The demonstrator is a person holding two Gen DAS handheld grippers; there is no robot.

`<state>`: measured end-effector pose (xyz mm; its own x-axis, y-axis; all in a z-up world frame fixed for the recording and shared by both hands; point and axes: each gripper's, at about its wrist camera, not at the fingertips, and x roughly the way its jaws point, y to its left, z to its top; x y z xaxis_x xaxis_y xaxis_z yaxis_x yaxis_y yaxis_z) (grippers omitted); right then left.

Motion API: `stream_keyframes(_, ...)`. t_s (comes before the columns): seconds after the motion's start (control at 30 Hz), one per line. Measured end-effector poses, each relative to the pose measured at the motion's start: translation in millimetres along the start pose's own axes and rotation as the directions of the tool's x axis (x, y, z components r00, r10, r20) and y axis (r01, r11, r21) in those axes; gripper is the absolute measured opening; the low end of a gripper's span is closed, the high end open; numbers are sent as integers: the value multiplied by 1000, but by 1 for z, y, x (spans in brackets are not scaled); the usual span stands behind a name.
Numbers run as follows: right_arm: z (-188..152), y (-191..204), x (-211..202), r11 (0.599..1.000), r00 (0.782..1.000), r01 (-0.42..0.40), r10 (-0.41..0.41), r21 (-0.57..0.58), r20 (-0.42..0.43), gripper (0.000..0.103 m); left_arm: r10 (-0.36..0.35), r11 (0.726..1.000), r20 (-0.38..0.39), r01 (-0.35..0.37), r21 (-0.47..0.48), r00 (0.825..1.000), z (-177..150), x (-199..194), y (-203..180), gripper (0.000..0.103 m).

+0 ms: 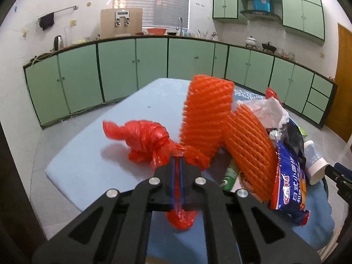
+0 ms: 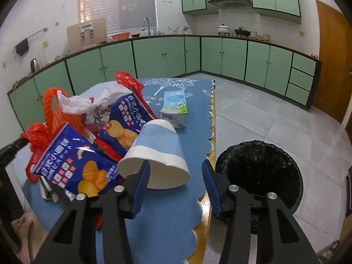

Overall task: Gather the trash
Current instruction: 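Grasp the white paper cup with the right tool while the left tool grasps the red bag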

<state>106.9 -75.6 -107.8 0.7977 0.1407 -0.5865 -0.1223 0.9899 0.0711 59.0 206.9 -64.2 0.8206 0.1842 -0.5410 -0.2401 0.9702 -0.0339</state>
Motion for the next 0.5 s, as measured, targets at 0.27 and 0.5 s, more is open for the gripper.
stream_keyframes(0.27,2,1,18,999,999,-32,32,-16,-32,24,12,1000,32,-12,-17,999,9,-6,5,1)
stream_keyframes(0.5,7,-2,14,999,999,-52,52,2,0,3,25,999,78,-24,-23,997,18,-12,4,1)
